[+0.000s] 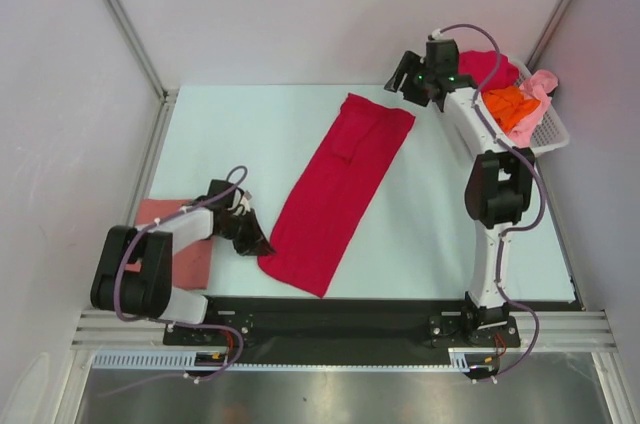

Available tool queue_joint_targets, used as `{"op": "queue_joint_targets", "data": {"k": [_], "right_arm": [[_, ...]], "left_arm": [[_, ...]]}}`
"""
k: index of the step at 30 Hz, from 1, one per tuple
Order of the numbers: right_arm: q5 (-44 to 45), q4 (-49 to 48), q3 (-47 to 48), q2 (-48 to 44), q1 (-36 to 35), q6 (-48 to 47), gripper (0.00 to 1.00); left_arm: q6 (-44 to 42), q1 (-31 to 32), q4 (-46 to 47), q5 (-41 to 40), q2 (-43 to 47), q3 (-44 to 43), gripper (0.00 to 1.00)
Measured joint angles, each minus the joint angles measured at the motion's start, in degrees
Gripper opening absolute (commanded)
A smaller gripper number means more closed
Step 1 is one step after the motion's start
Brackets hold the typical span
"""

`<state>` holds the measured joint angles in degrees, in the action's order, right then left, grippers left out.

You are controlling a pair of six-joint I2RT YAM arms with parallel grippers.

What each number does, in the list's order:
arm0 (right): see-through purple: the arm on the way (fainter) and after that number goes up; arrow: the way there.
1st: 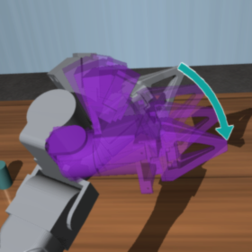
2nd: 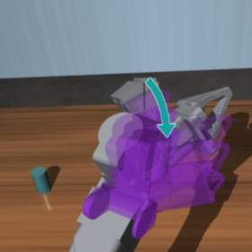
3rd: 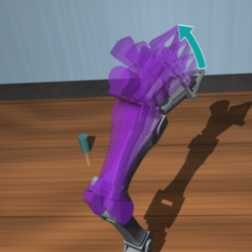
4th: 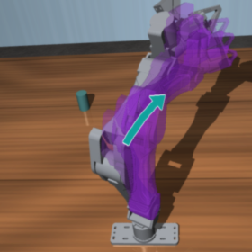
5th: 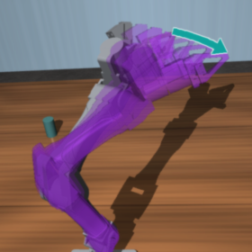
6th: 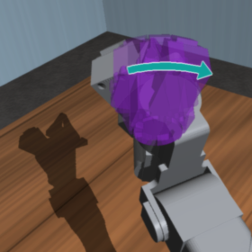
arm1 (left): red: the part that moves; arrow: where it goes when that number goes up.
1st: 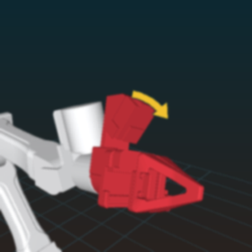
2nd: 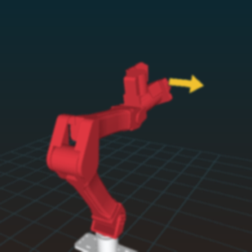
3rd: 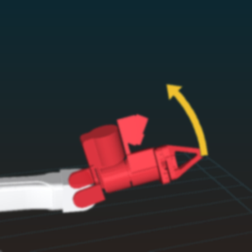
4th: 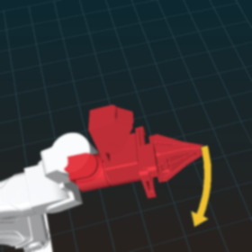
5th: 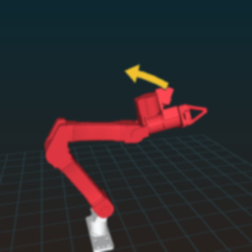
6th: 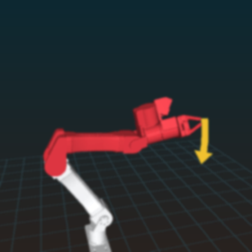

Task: Fold and stack the t-shirts
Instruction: Fold the tshirt

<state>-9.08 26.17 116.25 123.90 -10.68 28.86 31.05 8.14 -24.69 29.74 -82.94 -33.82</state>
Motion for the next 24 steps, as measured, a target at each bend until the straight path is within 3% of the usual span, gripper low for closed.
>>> {"op": "queue_joint_targets", "data": {"k": [8,13,17,20,21,24], "right_arm": [[-9.33,5.11,-7.91,-1.44,0.68,1.49,0.72],[-12.57,6.78,-13.05,-1.97,0.76,1.11,0.72],[-14.19,6.69,-16.13,-2.78,1.25,0.63,0.72],[-14.86,5.7,-18.05,-3.41,2.08,0.24,0.72],[-14.93,5.22,-18.43,-3.43,2.43,0.09,0.72],[-15.08,3.63,-19.06,-3.32,3.32,-0.2,0.71]], "left_arm": [[12.24,15.54,1.46,0.48,9.94,4.85,0.06],[22.32,29.92,4.7,-3.65,14.45,5.84,0.15],[28.26,34.82,4.55,-6.64,21.4,8.79,0.19],[30.36,34.86,1.38,-9.73,26.32,9.29,0.29],[30.64,34.86,0.74,-10.45,27.52,9.29,0.4],[30.99,34.86,-1.73,-12.13,28.46,8.63,0.58]]}}
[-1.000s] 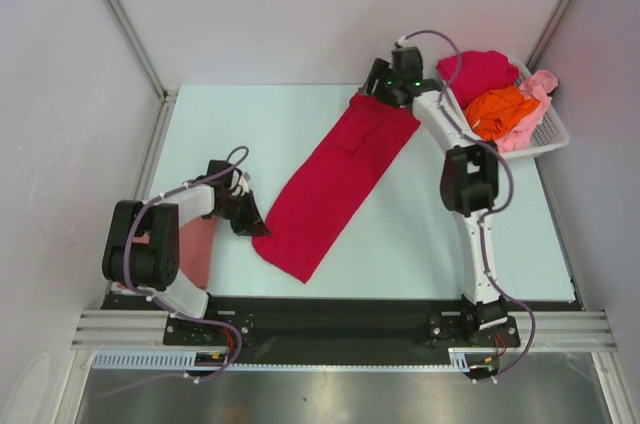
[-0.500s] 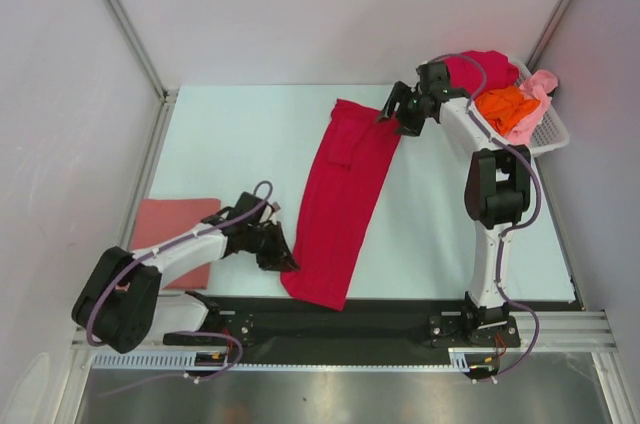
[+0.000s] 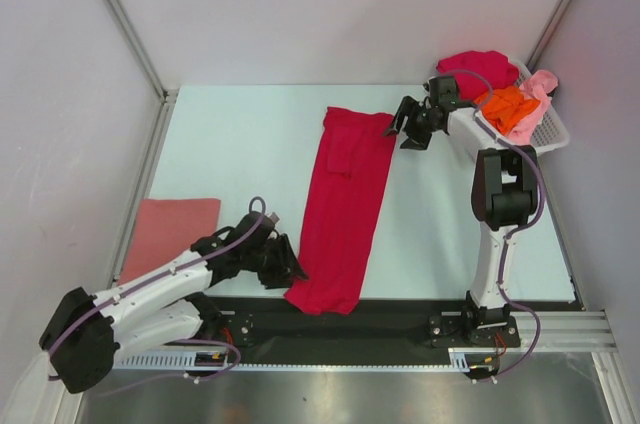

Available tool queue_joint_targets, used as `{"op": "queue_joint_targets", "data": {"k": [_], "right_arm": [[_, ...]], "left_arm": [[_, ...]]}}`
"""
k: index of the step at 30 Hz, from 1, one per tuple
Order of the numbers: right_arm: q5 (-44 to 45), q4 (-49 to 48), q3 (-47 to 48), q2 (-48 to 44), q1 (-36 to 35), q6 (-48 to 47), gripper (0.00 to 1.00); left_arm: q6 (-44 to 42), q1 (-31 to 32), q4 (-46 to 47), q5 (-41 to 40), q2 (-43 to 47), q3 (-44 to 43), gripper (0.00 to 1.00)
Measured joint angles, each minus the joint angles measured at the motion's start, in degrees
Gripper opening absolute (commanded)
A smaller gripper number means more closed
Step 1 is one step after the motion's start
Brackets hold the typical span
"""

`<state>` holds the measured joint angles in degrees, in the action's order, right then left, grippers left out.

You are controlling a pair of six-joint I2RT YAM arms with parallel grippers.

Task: Fold and stack the t-shirts
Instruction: Fold the tshirt

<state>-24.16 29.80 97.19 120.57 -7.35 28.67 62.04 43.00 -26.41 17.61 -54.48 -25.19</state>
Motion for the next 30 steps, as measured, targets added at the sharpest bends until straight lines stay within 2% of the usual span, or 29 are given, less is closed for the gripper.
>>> {"op": "queue_joint_targets", "data": {"k": [4,8,12,13,14,23,24,26,30], "right_arm": [[0.28,-3.93,0.11,2.01,0.96,-0.35,0.7],[1.42,-7.06,1.01,6.84,1.66,-0.61,0.69],[0.98,-9.22,4.15,10.99,2.14,-1.6,0.56],[1.27,-9.77,4.96,11.65,2.21,-1.97,0.49],[1.25,-10.32,5.4,12.2,2.23,-2.27,0.34],[-0.35,-14.8,10.88,17.99,2.27,-1.25,0.33],[-0.28,-15.15,11.69,18.58,2.23,-0.98,0.31],[0.33,-15.39,14.14,20.31,2.21,-0.13,0.19],[1.62,-15.43,23.1,26.36,1.86,3.02,0.1]], "left_arm": [[-1.79,-0.55,-5.2,-3.06,-2.51,-4.48,0.65],[-6.25,-2.62,-9.18,-6.38,-5.22,-11.96,0.65],[-11.34,-6.45,-10.47,-7.96,-6.71,-16.09,0.63],[-12.57,-7.52,-10.91,-8.11,-7.19,-16.46,0.62],[-13.51,-8.39,-11.23,-8.13,-7.67,-16.63,0.62],[-23.15,-15.37,-15.37,-6.12,-14.95,-22.25,0.59],[-23.96,-15.76,-15.28,-5.68,-16.15,-23.58,0.59],[-25.35,-16.28,-15.04,-5.18,-18.29,-25.66,0.56],[-27.8,-16.59,-14.43,-4.68,-21.22,-27.74,0.54]]}}
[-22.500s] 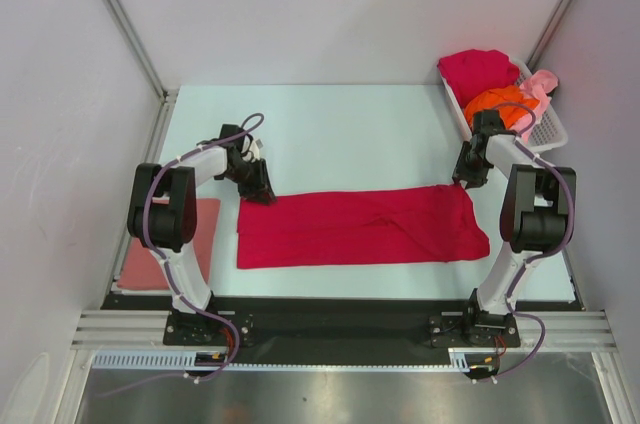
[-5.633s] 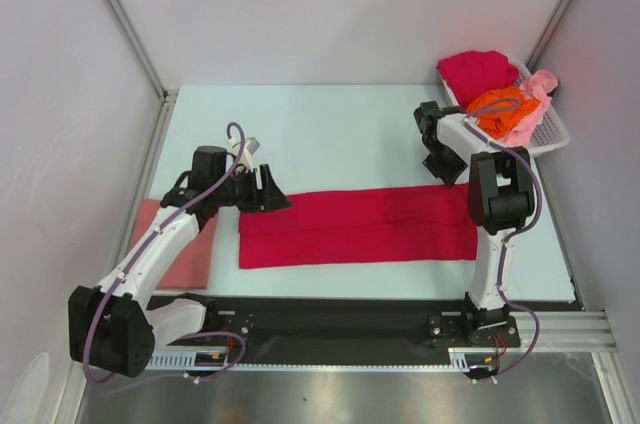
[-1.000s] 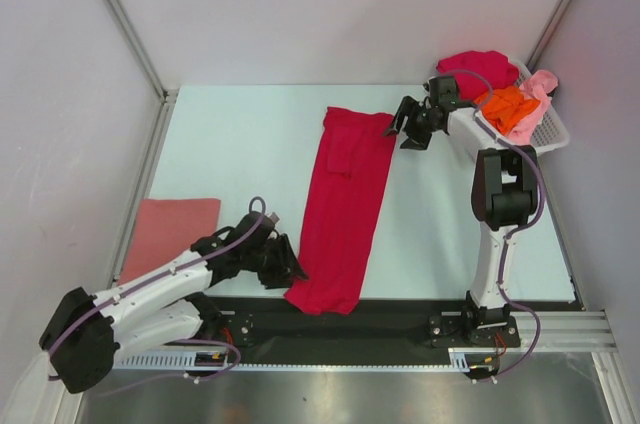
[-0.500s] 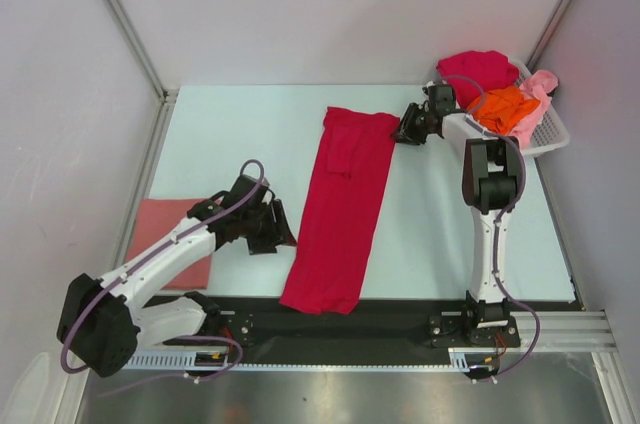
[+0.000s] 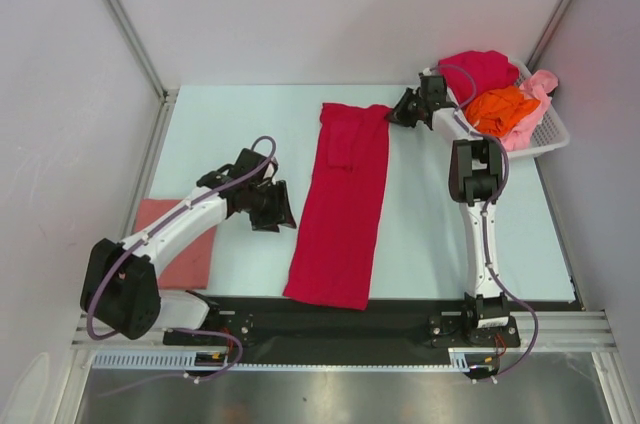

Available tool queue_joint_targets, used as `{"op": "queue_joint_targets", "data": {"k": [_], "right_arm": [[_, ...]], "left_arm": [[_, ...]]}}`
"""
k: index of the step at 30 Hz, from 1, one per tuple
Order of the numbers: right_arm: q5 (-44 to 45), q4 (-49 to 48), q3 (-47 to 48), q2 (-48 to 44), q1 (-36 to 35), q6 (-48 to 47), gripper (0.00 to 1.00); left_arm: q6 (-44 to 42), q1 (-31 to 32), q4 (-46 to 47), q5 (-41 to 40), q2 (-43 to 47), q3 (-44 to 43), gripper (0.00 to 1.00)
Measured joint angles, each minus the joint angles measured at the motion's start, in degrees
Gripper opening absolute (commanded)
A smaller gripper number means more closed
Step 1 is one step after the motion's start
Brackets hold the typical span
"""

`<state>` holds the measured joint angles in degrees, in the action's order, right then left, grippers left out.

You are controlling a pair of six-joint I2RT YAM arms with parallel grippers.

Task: Fold and stack the t-shirts
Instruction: Fold the tshirt

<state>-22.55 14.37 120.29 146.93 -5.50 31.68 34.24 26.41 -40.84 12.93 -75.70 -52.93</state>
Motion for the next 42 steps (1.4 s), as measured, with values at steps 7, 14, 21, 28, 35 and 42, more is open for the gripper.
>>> {"op": "queue_joint_targets", "data": {"k": [7,14,21,28,35,42], "right_arm": [[3.76,-1.18,17.64,11.17,-1.18,4.68,0.0],[4.74,-4.22,24.26,16.09,-1.29,9.05,0.27],[1.86,-1.81,24.2,14.58,0.33,8.17,0.51],[0.59,14.19,18.36,4.09,3.02,0.33,0.64],[3.21,23.63,-7.87,-26.69,0.42,-8.07,0.99],[1.81,21.7,-33.31,-58.77,-8.04,-9.09,1.0]], "left_arm": [[-2.36,-0.31,0.68,0.87,-2.91,-0.35,0.52],[-2.38,-0.31,2.71,1.77,-2.99,0.24,0.62],[-2.36,-0.35,5.55,4.87,-2.99,3.8,0.71],[-2.05,-0.35,8.76,8.44,-2.8,6.47,0.72],[-0.2,-0.31,12.17,12.55,-0.46,11.37,0.64],[2.51,1.33,14.03,12.92,7.26,14.75,0.64]]}}
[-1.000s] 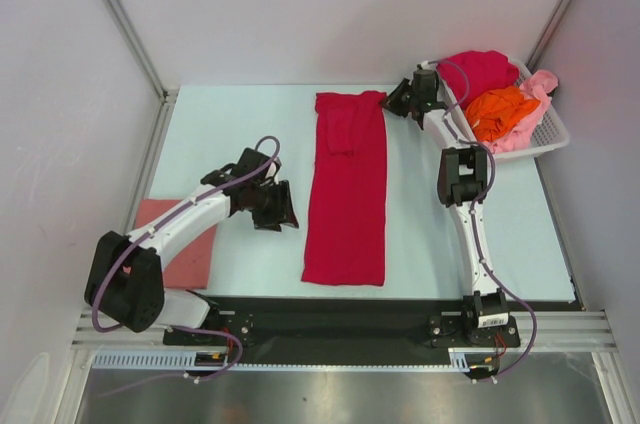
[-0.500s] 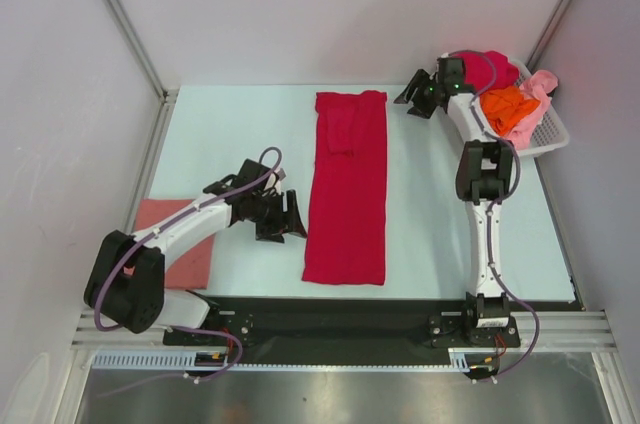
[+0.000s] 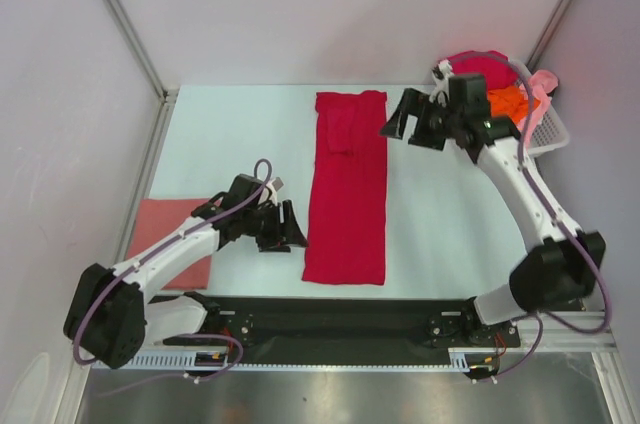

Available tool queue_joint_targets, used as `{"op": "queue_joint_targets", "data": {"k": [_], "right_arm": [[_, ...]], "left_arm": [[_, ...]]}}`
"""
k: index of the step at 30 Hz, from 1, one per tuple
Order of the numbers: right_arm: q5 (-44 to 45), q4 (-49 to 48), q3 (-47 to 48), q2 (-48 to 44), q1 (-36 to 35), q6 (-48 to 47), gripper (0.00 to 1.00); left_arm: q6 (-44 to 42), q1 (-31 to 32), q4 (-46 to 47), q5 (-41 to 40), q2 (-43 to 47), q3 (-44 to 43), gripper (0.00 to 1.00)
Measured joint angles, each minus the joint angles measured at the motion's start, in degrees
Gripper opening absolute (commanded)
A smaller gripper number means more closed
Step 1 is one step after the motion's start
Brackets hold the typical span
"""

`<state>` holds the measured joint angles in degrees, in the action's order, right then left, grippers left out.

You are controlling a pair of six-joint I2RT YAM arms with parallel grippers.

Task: Fold and stack the t-shirts
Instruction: Fold the tshirt

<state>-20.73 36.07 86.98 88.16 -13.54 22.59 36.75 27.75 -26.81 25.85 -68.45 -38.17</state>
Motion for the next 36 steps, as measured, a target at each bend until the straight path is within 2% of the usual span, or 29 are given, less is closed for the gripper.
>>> {"op": "queue_joint_targets", "data": {"k": [2,4,7,9,13,17,19,24,29,36], "right_arm": [[-4.39,-3.54,-8.66,-6.38,1.68,3.52,1.0],[-13.16,-9.09,-18.53,-11.02,6.4,8.44,1.0],[-25.55,-23.8,-37.62,-14.88,15.52,19.85,1.0],[-26.97,-21.44,-42.69,-14.56,14.95,20.65,0.98],[-24.68,-10.03,-38.95,-16.81,5.01,12.96,0.81],[-18.82,-3.34,-37.88,-22.77,-0.02,8.15,0.73],[-16.2,-2.25,-40.79,-26.29,-2.21,7.48,0.67],[-11.52,0.42,-55.78,-32.04,-7.48,11.21,0.64],[-9.01,-4.04,-62.84,-34.25,-11.52,16.44,0.6],[-6.93,-13.0,-67.32,-29.03,-14.82,21.03,0.51]], "left_arm": [[1.31,1.46,0.7,-0.11,2.25,1.18,0.64],[2.36,2.75,1.38,-0.15,3.34,2.03,0.64],[3.8,4.24,2.34,-0.44,3.67,3.3,0.63],[4.35,4.74,2.34,-1.25,3.67,3.96,0.63],[4.83,4.9,2.43,-2.73,3.61,4.33,0.63],[4.83,4.94,3.87,-3.13,1.88,4.66,0.59],[4.83,5.11,4.26,-3.21,0.31,4.83,0.59],[4.9,7.23,5.25,-3.91,-1.97,5.77,0.58],[5.44,9.09,7.78,-4.68,-4.37,7.06,0.52],[7.34,11.61,10.64,-4.55,-6.71,8.55,0.49]]}}
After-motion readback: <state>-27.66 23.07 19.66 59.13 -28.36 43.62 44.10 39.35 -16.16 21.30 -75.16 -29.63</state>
